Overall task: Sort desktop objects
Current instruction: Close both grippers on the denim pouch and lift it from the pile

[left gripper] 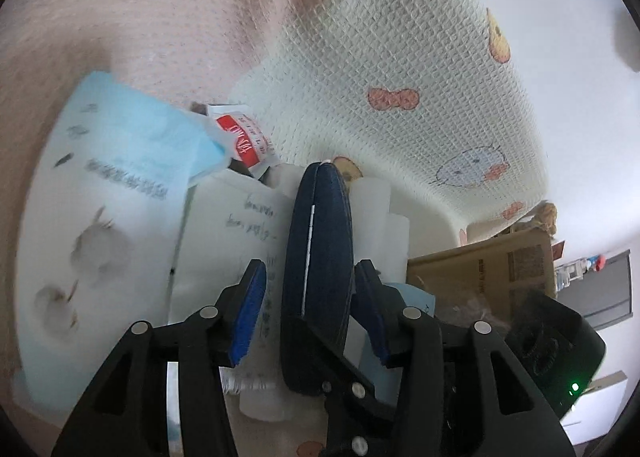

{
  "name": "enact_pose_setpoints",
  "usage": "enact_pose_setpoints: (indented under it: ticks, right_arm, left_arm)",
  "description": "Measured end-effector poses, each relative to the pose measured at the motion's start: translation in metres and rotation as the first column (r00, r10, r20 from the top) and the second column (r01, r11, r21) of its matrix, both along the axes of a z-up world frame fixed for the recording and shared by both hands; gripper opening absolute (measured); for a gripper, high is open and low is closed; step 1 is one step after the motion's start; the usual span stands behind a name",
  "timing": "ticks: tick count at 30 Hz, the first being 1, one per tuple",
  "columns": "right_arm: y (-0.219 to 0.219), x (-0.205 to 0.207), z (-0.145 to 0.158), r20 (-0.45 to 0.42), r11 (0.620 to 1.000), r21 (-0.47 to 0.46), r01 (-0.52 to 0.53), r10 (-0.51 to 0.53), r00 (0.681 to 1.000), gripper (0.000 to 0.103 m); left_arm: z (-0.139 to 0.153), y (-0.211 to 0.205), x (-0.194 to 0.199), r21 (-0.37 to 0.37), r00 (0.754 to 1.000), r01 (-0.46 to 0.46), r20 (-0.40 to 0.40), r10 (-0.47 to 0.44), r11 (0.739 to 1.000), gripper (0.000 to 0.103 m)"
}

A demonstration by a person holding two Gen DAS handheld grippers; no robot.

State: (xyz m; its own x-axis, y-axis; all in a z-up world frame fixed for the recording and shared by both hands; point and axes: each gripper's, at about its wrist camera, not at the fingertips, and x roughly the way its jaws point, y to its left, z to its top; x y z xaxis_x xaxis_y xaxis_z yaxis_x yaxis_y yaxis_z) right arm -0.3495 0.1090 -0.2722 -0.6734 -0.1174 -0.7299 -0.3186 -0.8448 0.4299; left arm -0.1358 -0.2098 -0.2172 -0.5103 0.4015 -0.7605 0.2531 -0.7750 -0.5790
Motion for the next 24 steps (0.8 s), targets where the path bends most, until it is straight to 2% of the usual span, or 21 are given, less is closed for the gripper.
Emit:
enact_pose_setpoints:
  ticks: [3, 6, 7, 10, 12, 17, 21, 24]
  right_arm:
    - [-0.001, 0.001, 0.000, -0.010, 1.000, -0.004, -0.006, 0.006, 1.000, 0.068]
    - [-0.004, 0.001, 0.001, -0.015, 0.999, 0.017, -0.031, 0.032, 0.999, 0.067]
    - [-0.005, 0.001, 0.001, -0.017, 0.999, 0.021, -0.037, 0.037, 0.999, 0.068]
    - [-0.008, 0.003, 0.003, -0.030, 0.999, 0.028, -0.046, 0.047, 0.998, 0.068]
    - [-0.011, 0.003, 0.004, -0.047, 0.998, 0.026, -0.065, 0.066, 0.997, 0.068]
    - [-0.024, -0.001, 0.006, -0.076, 0.989, -0.004, -0.150, 0.150, 0.986, 0.068]
    - [-0.020, -0.008, 0.000, -0.055, 0.984, -0.054, -0.168, 0.165, 0.985, 0.067]
    - [-0.010, -0.010, -0.008, -0.047, 0.979, -0.131, -0.154, 0.149, 0.988, 0.067]
  left_arm:
    - [-0.006, 0.000, -0.002, 0.019, 0.999, 0.023, 0.036, -0.024, 1.000, 0.049]
    - [-0.009, 0.002, 0.005, 0.010, 0.999, 0.039, 0.025, -0.039, 0.999, 0.040]
    - [-0.010, 0.001, 0.008, 0.012, 0.999, 0.036, 0.014, -0.036, 0.999, 0.040]
    - [-0.012, -0.007, 0.015, 0.052, 1.000, -0.015, 0.013, 0.014, 0.999, 0.039]
    - [-0.009, -0.010, 0.021, 0.050, 0.999, -0.043, 0.005, 0.043, 0.998, 0.039]
    - [-0.001, -0.022, 0.047, -0.002, 0.995, -0.100, -0.021, 0.100, 0.995, 0.038]
    - [-0.002, -0.026, 0.049, 0.010, 0.995, -0.102, -0.020, 0.102, 0.995, 0.038]
    - [-0.003, -0.027, 0.048, 0.026, 0.995, -0.100, -0.011, 0.101, 0.995, 0.038]
